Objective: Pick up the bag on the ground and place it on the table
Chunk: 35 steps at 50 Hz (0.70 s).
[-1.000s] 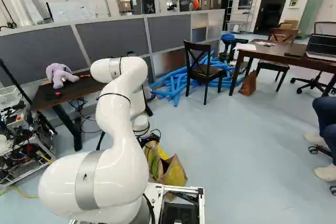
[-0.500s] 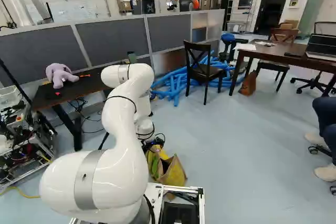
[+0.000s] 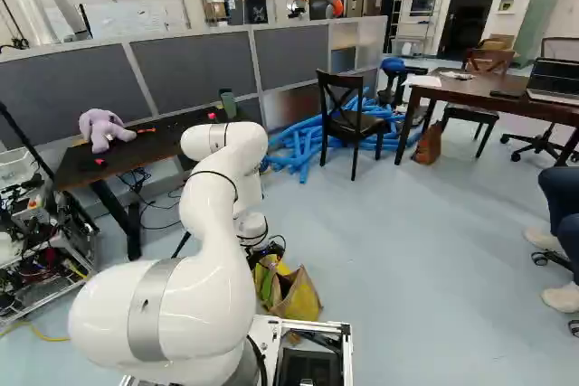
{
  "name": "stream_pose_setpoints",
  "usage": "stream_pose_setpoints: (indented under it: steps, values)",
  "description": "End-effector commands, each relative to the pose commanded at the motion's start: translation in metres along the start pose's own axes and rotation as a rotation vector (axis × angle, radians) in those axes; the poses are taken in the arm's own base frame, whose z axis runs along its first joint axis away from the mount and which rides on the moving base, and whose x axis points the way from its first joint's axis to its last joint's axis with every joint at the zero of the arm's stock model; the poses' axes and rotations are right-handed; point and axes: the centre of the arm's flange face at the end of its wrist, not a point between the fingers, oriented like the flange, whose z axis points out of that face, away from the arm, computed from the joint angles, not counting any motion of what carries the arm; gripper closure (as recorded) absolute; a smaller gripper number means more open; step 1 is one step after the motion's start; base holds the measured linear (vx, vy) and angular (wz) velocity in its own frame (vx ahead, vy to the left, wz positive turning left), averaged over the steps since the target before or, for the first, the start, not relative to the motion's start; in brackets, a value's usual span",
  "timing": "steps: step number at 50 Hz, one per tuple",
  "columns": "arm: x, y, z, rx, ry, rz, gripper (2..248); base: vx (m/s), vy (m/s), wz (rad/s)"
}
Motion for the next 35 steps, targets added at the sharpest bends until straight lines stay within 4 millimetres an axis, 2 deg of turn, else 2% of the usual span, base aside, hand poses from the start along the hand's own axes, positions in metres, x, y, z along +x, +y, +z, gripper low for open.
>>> stream_pose_setpoints:
  steps: [16,17,21,22,26,27,32,33,35]
  values:
    - [-0.0001,0.0000,0.0018,0.000,0.000,0.000,4,0.000,0.000,0.000]
    - [-0.0001,0.0000,0.0018,0.000,0.000,0.000,36,0.000,0.000,0.000]
    - [-0.0001,0.0000,0.0018,0.000,0.000,0.000,36,0.000,0.000,0.000]
    - [-0.0001,0.0000,0.0018,0.000,0.000,0.000,74,0.000,0.000,0.000]
    - [-0.0001,0.0000,0.0018,0.000,0.000,0.000,74,0.000,0.000,0.000]
    - [-0.0001,0.0000,0.0018,0.000,0.000,0.000,111,0.000,0.000,0.000]
    - [-0.0001,0.0000,0.0018,0.000,0.000,0.000,111,0.000,0.000,0.000]
    - [-0.0001,0.0000,0.0018,0.000,0.000,0.000,150,0.000,0.000,0.000]
    - [-0.0001,0.0000,0.0018,0.000,0.000,0.000,150,0.000,0.000,0.000]
